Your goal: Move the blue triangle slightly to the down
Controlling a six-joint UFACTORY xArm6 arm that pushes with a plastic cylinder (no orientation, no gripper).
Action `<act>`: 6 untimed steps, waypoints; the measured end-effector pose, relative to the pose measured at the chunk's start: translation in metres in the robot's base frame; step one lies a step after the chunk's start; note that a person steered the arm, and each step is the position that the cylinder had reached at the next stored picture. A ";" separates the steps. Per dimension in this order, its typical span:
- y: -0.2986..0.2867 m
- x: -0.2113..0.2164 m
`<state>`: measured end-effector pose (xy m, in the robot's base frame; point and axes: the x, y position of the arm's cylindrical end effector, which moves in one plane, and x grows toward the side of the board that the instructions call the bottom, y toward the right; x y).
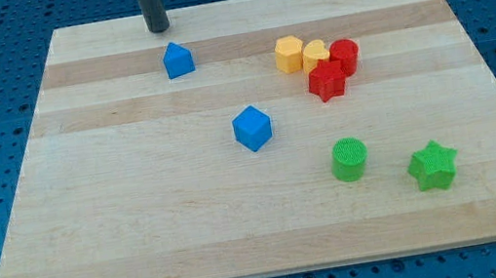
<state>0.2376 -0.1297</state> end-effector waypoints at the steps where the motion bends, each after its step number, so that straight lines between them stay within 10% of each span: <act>1: 0.000 0.040; 4: 0.037 0.160; 6: 0.019 0.155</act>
